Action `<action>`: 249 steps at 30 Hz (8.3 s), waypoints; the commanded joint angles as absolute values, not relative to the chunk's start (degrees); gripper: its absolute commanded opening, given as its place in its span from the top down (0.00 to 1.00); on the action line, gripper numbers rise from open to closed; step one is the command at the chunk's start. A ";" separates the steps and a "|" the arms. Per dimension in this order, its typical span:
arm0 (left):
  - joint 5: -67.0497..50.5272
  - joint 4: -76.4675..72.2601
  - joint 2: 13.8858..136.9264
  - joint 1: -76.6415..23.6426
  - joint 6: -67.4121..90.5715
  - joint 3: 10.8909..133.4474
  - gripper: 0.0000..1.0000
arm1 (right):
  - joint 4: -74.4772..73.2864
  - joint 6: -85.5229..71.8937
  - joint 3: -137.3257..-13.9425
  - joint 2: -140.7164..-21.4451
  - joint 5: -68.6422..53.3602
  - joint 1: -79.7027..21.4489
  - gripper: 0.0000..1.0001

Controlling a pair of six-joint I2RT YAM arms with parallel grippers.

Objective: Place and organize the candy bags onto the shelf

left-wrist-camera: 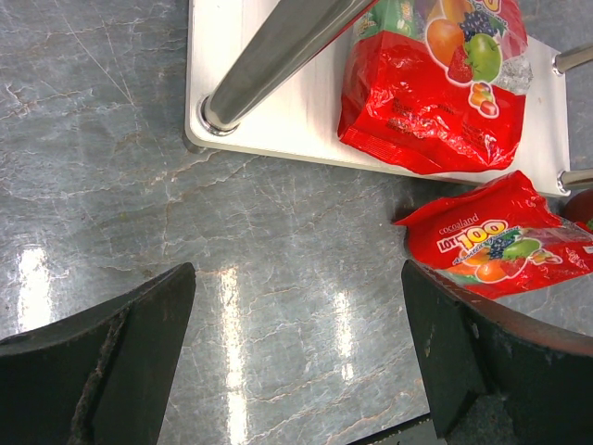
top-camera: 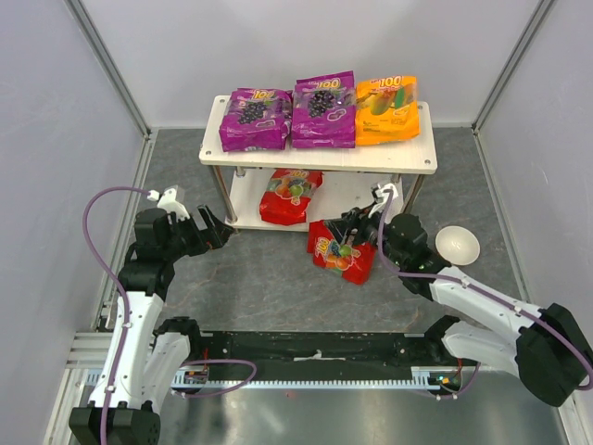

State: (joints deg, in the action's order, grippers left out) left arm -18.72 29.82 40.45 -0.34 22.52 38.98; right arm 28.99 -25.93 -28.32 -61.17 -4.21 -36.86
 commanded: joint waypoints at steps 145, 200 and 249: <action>-21.18 27.25 41.04 -0.17 23.82 39.37 0.01 | 40.35 -37.36 -40.87 -80.86 10.02 -30.59 0.25; -21.53 26.98 41.13 -0.17 23.82 39.20 0.01 | 35.49 -58.01 -17.93 -61.43 17.84 -30.59 0.16; -21.45 26.98 41.57 -0.09 23.82 39.29 0.01 | 20.40 -25.49 -38.14 -79.98 -7.64 -24.26 1.00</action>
